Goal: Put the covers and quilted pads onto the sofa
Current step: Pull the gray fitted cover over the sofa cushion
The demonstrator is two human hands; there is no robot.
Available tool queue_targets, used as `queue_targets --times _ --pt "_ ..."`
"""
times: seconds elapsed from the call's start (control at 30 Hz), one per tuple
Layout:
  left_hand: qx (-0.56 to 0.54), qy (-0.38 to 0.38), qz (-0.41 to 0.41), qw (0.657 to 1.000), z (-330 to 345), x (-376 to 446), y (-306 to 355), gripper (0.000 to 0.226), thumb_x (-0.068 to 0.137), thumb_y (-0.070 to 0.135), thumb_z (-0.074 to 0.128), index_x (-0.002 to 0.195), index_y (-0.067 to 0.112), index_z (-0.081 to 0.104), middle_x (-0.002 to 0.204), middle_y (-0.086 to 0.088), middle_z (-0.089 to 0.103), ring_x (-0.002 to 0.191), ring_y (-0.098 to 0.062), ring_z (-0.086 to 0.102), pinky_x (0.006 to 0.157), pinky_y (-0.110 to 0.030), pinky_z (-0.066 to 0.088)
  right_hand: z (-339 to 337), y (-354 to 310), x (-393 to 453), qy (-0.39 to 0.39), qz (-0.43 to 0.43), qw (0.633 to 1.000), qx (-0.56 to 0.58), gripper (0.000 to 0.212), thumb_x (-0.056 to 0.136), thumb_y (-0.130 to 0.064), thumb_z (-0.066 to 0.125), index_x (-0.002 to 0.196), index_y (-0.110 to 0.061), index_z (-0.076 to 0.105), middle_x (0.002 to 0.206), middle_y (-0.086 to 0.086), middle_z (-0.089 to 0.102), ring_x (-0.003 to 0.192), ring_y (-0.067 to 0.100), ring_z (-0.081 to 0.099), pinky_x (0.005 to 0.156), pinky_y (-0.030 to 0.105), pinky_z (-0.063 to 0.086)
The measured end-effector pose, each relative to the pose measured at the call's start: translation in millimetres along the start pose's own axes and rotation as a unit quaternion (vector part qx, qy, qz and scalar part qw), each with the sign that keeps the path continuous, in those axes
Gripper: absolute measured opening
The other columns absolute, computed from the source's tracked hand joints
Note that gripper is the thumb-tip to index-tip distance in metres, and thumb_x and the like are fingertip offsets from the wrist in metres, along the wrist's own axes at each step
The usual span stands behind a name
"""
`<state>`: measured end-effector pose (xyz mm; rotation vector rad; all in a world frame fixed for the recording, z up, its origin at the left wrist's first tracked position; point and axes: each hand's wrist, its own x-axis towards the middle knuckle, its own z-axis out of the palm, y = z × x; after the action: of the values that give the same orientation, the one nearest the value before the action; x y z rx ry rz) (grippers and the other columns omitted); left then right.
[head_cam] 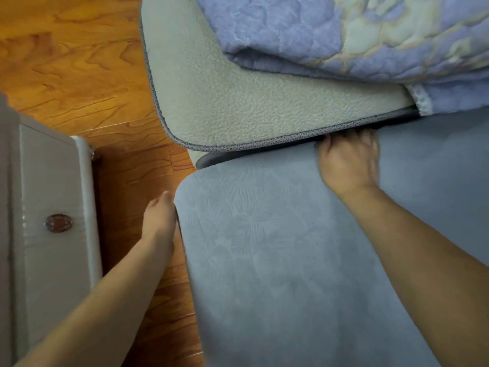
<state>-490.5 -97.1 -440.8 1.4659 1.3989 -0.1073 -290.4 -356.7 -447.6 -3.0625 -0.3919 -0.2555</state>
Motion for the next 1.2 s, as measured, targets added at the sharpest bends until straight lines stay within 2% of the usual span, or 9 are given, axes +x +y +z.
queue_targets --times 0.13,0.23,0.4,0.63,0.73,0.83,0.93,1.03,1.2 --pt "0.003 -0.031 0.108 0.994 16 -57 -25 0.05 0.097 0.047 0.055 0.142 0.03 0.042 0.124 0.022 0.054 0.118 -0.006 0.05 0.102 -0.024 0.038 -12 -9 -55 -0.027 0.025 0.999 0.038 0.051 0.094 -0.035 0.042 0.141 -0.015 0.049 0.147 0.018 0.043 0.139 0.037 0.035 0.119 0.05 0.023" --pt "0.043 -0.005 0.125 0.991 45 -76 -14 0.091 0.081 0.065 0.064 0.153 0.026 0.024 0.145 0.004 0.049 0.133 -0.02 0.048 0.115 -0.041 0.037 -19 12 -77 -0.056 0.024 0.998 0.029 0.057 0.096 -0.041 0.037 0.15 -0.021 0.039 0.158 0.014 0.032 0.147 0.033 0.026 0.121 0.05 0.018" --pt "0.164 0.012 0.103 0.981 67 -77 -3 0.1 0.087 0.07 0.051 0.159 0.018 0.004 0.162 -0.013 0.026 0.143 -0.037 0.035 0.116 -0.049 0.03 -22 36 -60 -0.064 0.046 0.997 0.012 0.057 0.095 -0.04 0.032 0.145 -0.018 0.045 0.154 0.015 0.038 0.141 0.036 0.033 0.116 0.051 0.025" --pt "-0.099 -0.1 -0.019 0.99 15 13 -38 0.048 0.098 0.057 0.035 0.116 0.022 0.063 0.116 0.0 0.067 0.104 -0.021 0.062 0.098 -0.039 0.047 -25 -84 -69 0.015 0.004 0.996 0.086 0.042 0.085 -0.022 0.043 0.12 -0.007 0.062 0.122 0.023 0.056 0.116 0.042 0.049 0.099 0.048 0.04" --pt "-0.072 -0.137 -0.097 0.983 6 68 -58 0.037 0.103 0.019 0.045 0.139 0.025 0.046 0.098 0.003 0.055 0.074 -0.012 0.051 0.067 -0.028 0.044 -20 -92 -70 0.051 0.04 0.996 0.055 0.037 0.083 -0.018 0.044 0.111 -0.003 0.063 0.106 0.028 0.056 0.099 0.044 0.052 0.085 0.051 0.041" --pt "0.107 -0.217 0.035 0.97 13 95 -59 0.07 0.095 -0.003 0.048 0.157 0.024 0.028 0.097 -0.002 0.06 0.075 -0.02 0.059 0.05 -0.019 0.041 -11 -88 -73 0.058 0.027 0.997 0.049 0.034 0.083 -0.016 0.044 0.108 0.003 0.058 0.106 0.031 0.054 0.1 0.046 0.049 0.085 0.053 0.041" --pt "0.046 -0.313 0.048 0.947 34 111 -70 0.036 0.098 0.009 0.057 0.132 0.02 0.061 0.118 0.005 0.067 0.101 -0.011 0.063 0.067 -0.012 0.047 -2 -88 -75 0.081 -0.002 0.996 0.044 0.031 0.082 -0.015 0.043 0.102 0.007 0.053 0.106 0.033 0.053 0.099 0.047 0.049 0.088 0.053 0.038" --pt "-0.029 -0.352 -0.044 0.934 47 108 -100 0.023 0.1 0.024 0.053 0.117 0.015 0.064 0.112 0.0 0.072 0.094 -0.011 0.061 0.074 -0.027 0.047 4 -85 -77 0.092 -0.012 0.995 0.04 0.023 0.083 -0.012 0.045 0.1 0.003 0.051 0.106 0.032 0.053 0.097 0.047 0.049 0.087 0.051 0.038" --pt "0.019 -0.25 0.035 0.967 47 99 -109 0.011 0.095 0.009 0.054 0.097 0.007 0.064 0.093 -0.001 0.062 0.083 -0.011 0.05 0.068 -0.019 0.046 -1 -89 -79 0.056 0.003 0.998 0.043 0.023 0.087 -0.016 0.042 0.101 0.001 0.046 0.113 0.033 0.05 0.105 0.048 0.047 0.094 0.055 0.037"
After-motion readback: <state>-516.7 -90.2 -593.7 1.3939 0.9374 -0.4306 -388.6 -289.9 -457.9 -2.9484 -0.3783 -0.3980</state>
